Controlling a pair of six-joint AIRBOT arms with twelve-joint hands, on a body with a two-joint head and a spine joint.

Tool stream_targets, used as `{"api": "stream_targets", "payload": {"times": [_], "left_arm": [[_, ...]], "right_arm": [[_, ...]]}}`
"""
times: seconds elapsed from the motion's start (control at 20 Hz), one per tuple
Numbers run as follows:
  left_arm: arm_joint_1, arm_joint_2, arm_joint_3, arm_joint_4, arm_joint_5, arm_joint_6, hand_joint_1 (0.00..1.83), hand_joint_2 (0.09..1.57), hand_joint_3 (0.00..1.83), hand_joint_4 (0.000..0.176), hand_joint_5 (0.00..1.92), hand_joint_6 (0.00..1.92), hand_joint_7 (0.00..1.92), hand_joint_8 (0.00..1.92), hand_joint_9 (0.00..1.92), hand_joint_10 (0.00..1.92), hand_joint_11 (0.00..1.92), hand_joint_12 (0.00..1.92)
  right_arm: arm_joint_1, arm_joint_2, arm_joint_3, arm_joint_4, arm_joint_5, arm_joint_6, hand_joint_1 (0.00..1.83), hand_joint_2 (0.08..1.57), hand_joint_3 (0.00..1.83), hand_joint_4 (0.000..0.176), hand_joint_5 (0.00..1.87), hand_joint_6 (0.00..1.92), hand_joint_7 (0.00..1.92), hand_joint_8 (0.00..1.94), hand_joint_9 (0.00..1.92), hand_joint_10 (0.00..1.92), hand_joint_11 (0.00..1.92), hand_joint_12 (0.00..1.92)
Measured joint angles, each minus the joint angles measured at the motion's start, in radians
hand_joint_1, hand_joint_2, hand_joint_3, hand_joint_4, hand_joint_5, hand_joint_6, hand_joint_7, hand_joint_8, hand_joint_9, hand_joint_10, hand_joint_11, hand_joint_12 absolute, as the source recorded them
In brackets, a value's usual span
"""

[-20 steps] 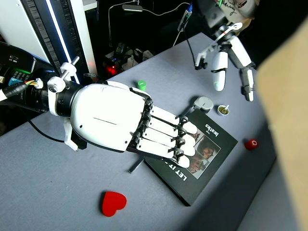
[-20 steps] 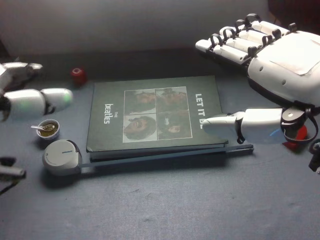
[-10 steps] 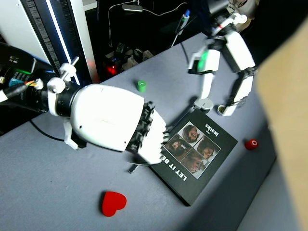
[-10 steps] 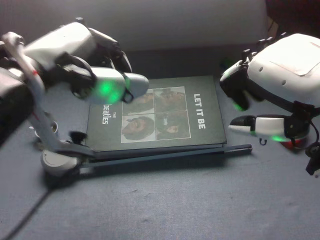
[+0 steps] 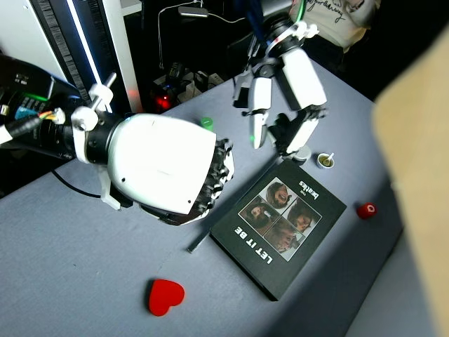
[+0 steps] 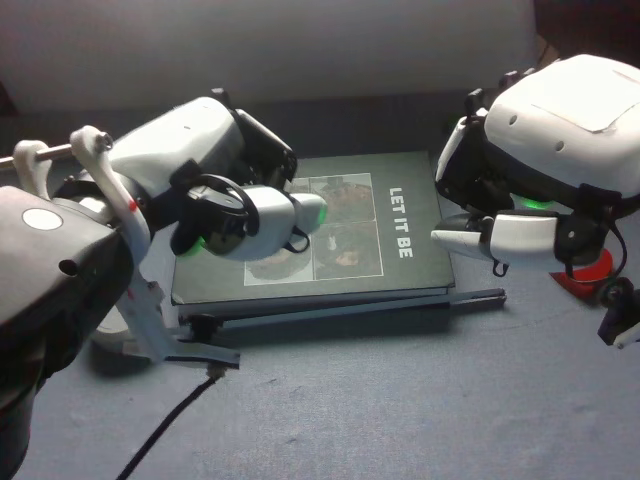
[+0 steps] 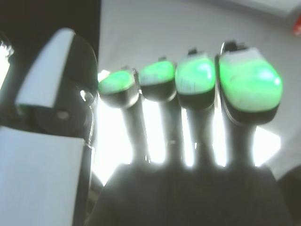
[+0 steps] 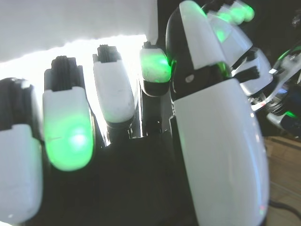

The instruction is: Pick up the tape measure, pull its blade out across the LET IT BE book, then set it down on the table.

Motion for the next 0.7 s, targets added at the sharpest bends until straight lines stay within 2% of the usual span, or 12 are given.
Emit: {"api": "stream_targets", "payload": {"times": [0.05,0.2,0.25,0.4,0.5,0.55,0.6,0.65,0.7], "left_arm": [[0.000,0.000,0.002,0.000,-0.002,0.000,0.79,1.12,0.00,0.176,0.81,1.89,0.86,1.92,1.00,1.92,1.10,1.92],[0.006,0.000,0.004,0.003,-0.007,0.001,0.82,1.02,0.00,0.176,0.91,1.64,0.91,1.84,1.00,1.92,1.11,1.92],[0.006,0.000,0.004,0.009,-0.007,0.001,0.81,1.01,0.00,0.176,0.93,1.67,0.94,1.87,1.04,1.92,1.15,1.92],[0.006,0.000,0.004,0.001,-0.007,0.000,0.68,1.01,0.00,0.176,0.94,1.91,1.04,1.92,1.18,1.92,1.27,1.92],[-0.001,0.000,0.005,-0.003,-0.007,0.000,0.73,0.97,0.00,0.176,0.98,1.90,1.04,1.92,1.18,1.92,1.22,1.92],[-0.009,0.000,0.005,-0.003,-0.007,-0.001,0.82,0.94,0.00,0.176,1.07,1.78,1.11,1.90,1.23,1.92,1.29,1.92],[-0.021,0.000,0.006,0.000,-0.008,-0.001,0.88,0.89,0.00,0.000,1.26,1.64,1.26,1.82,1.39,1.92,1.43,1.92],[-0.023,0.000,0.006,0.010,-0.009,-0.002,0.93,0.88,0.00,0.000,1.39,1.49,1.37,1.74,1.48,1.92,1.52,1.92],[-0.024,-0.001,0.006,0.005,-0.009,-0.001,0.94,0.88,0.00,0.000,1.42,1.42,1.37,1.68,1.47,1.86,1.53,1.92]], "right_arm": [[0.001,0.002,0.000,0.000,-0.008,-0.002,0.86,1.34,0.00,0.176,1.24,1.92,1.48,1.94,1.72,1.92,1.92,1.92],[0.005,0.003,0.000,0.000,-0.029,-0.002,0.94,1.29,0.00,0.176,1.29,1.92,1.56,1.94,1.80,1.92,1.92,1.92],[0.005,0.003,0.000,-0.006,-0.034,-0.003,0.96,1.28,0.00,0.176,1.29,1.92,1.56,1.94,1.80,1.92,1.92,1.92],[-0.011,0.007,0.000,-0.037,-0.027,-0.003,1.06,1.25,0.00,0.176,1.29,1.92,1.53,1.94,1.82,1.92,1.92,1.92],[-0.037,0.007,0.000,-0.079,-0.004,0.011,1.06,1.27,0.00,0.176,1.36,1.92,1.60,1.94,1.87,1.92,1.92,1.92],[-0.056,0.009,0.000,-0.143,0.016,0.043,1.04,1.28,0.00,0.176,1.40,1.92,1.63,1.94,1.88,1.92,1.92,1.92],[-0.073,0.009,0.000,-0.204,0.040,0.067,1.01,1.27,0.00,0.176,1.44,1.92,1.67,1.94,1.90,1.92,1.92,1.92],[-0.073,0.009,0.000,-0.221,0.046,0.074,1.02,1.26,0.00,0.176,1.46,1.92,1.68,1.94,1.92,1.92,1.92,1.92],[-0.072,0.010,0.000,-0.225,0.058,0.078,1.03,1.25,0.00,0.176,1.47,1.92,1.69,1.94,1.92,1.92,1.92,1.92]]}}
